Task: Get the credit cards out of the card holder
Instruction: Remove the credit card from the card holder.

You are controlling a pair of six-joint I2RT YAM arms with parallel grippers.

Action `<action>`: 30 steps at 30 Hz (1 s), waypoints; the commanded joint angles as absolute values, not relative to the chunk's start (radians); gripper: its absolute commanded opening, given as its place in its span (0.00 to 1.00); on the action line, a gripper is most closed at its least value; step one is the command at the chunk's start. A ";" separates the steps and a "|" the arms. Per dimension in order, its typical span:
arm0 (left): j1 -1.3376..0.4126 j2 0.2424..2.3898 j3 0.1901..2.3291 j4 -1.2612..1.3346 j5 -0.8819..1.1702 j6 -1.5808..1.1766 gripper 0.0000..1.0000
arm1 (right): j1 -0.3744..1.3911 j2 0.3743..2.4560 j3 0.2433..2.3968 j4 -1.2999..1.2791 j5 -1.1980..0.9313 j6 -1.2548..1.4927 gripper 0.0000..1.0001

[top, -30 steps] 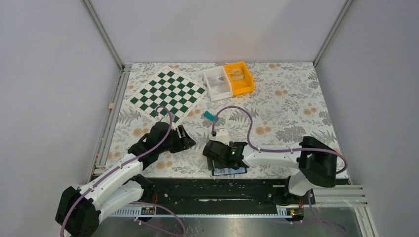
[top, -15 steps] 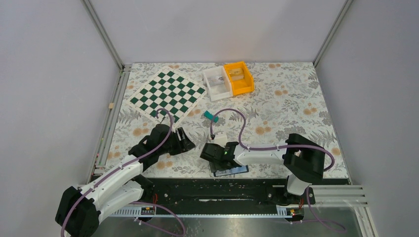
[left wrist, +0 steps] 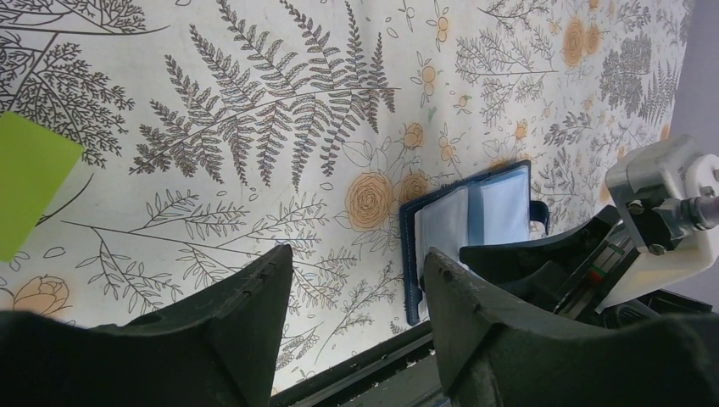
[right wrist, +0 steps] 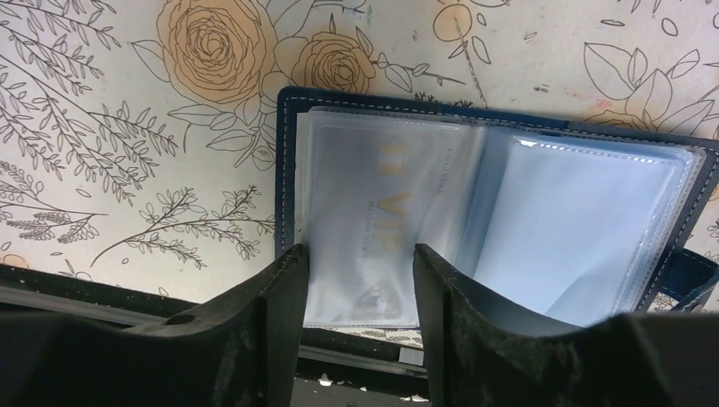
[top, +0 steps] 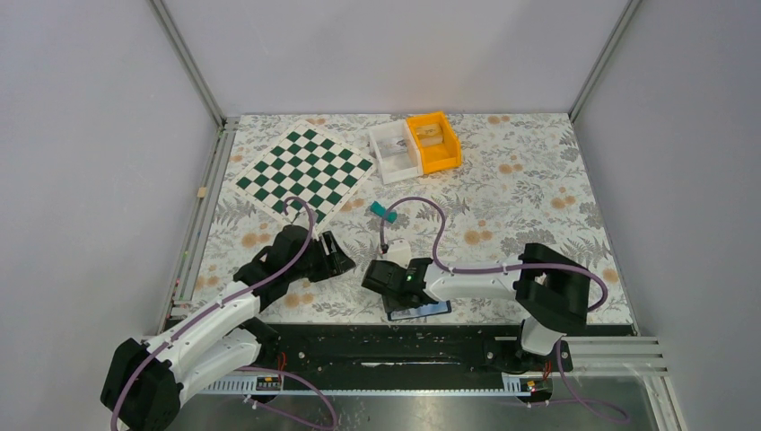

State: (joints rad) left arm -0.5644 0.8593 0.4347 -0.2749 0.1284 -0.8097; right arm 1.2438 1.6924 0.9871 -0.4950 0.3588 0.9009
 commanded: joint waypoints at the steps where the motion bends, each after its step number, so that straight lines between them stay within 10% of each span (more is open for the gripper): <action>1: -0.560 0.863 0.427 -0.213 0.151 -0.816 0.58 | 1.250 1.643 0.960 -0.474 0.380 0.930 0.53; 30: -0.560 0.902 0.408 -0.158 0.201 -0.846 0.57 | 1.250 1.616 0.937 -0.443 0.371 0.913 0.62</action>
